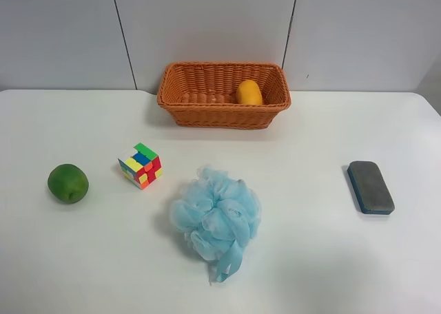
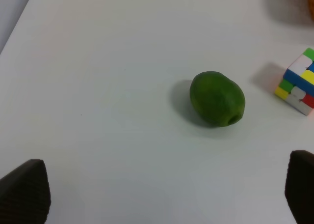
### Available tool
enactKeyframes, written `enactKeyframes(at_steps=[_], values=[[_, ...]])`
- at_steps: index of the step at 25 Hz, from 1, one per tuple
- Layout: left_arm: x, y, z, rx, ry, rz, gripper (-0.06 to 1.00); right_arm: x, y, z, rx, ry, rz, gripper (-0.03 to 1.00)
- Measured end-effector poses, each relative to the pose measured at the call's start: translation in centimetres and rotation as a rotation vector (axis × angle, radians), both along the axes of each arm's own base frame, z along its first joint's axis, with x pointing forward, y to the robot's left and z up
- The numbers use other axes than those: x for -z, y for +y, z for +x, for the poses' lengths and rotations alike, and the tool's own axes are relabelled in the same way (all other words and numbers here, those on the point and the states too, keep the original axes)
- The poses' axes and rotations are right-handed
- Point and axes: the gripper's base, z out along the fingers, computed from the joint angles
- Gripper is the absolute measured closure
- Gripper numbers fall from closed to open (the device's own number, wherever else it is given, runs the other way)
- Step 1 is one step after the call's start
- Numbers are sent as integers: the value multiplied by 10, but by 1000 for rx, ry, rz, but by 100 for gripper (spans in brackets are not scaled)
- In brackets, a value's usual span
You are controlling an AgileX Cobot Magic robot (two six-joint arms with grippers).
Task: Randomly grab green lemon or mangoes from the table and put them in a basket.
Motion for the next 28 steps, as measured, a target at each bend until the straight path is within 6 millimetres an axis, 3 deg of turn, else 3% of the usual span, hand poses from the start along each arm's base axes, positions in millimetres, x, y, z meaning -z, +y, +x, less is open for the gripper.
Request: enactKeyframes(at_steps=[8,28], values=[[0,0,0,0,0,0,0,1,-7,0,122,1,50,-3],[0,0,0,0,0,0,0,1,-7,0,129,1,62,-3]])
